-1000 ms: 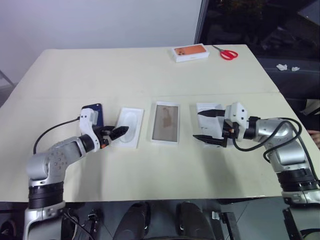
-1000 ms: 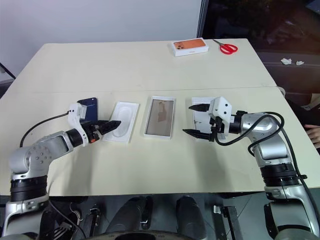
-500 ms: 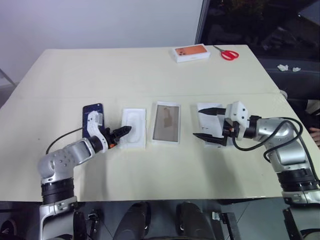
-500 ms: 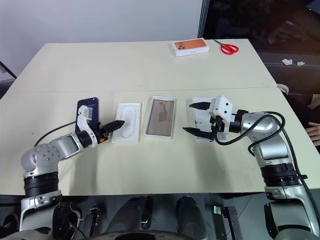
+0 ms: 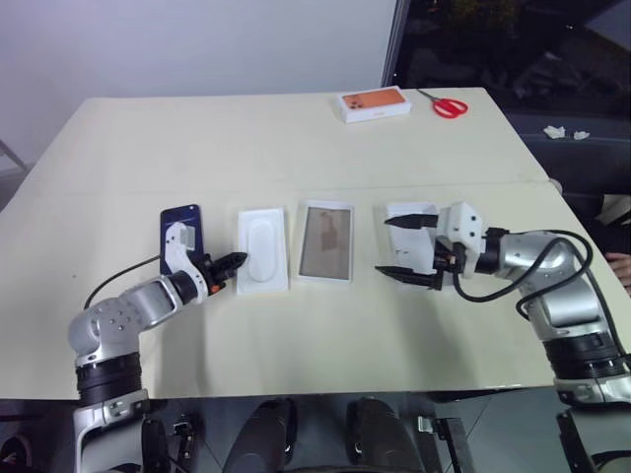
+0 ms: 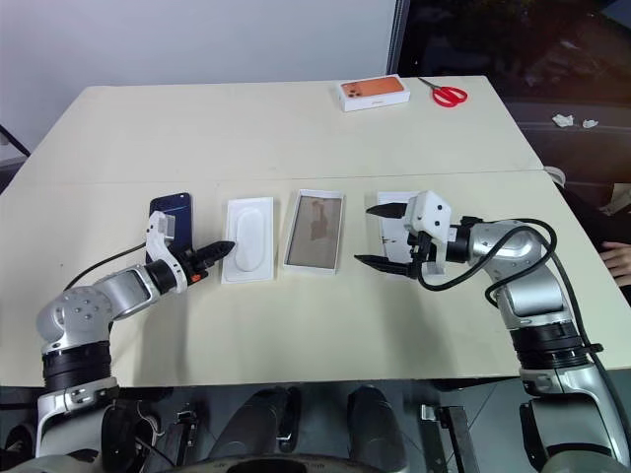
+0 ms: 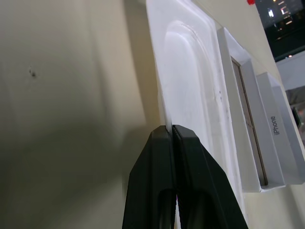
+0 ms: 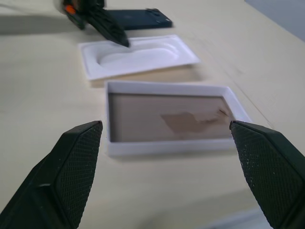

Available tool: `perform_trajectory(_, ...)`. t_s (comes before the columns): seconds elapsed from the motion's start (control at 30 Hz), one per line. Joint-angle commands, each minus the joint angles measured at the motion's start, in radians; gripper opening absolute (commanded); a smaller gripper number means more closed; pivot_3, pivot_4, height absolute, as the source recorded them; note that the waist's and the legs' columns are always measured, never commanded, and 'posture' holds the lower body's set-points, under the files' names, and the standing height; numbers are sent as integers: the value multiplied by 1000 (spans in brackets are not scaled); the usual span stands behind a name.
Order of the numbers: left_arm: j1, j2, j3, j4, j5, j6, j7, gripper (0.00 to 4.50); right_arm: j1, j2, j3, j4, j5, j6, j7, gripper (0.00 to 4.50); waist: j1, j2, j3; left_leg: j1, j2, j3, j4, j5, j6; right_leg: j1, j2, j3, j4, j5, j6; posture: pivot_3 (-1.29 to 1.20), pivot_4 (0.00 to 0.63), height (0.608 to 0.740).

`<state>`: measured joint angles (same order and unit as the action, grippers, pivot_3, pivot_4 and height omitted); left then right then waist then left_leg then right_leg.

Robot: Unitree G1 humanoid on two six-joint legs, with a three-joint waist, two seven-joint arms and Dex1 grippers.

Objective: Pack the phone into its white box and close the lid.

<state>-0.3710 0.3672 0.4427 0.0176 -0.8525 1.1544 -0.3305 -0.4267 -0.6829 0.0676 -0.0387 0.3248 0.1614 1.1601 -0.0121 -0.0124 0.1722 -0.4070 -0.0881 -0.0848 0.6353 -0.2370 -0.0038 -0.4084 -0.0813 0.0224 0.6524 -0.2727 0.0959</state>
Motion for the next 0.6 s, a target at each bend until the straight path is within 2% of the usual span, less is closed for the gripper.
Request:
perform_trajectory(0.03, -52, 37, 49, -9, -40, 10, 4, 10, -13, 55, 66, -86, 7, 75, -35, 4500, 0, 0, 0, 0, 0, 0, 0, 0, 0, 0, 0, 0, 0, 0, 0, 0, 150, 740)
perform_trajectory(0.23, -62, 85, 27, -42, -60, 31, -39, 10, -126, 147, 153, 30, -76, 176, -118, 4500, 1, 0, 0, 0, -1, 0, 0, 2, -3, -1, 0, 0, 0, 0, 0, 0, 150, 740)
perform_trajectory(0.5, -75, 87, 45, -66, -78, 25, -19, 10, -133, 173, 285, 98, -191, 124, -83, 4500, 0, -1, 0, -1, -1, 0, 0, 2, -3, -1, 0, 0, 0, 0, 0, 0, 150, 740)
perform_trajectory(0.6, -67, 81, 48, -83, -86, 26, -4, 0, -139, 189, 308, 142, -231, 110, -104, 3633, -1, -1, 0, -1, -1, 0, 0, 2, -3, -1, 0, 0, 0, 0, 0, 0, 150, 740)
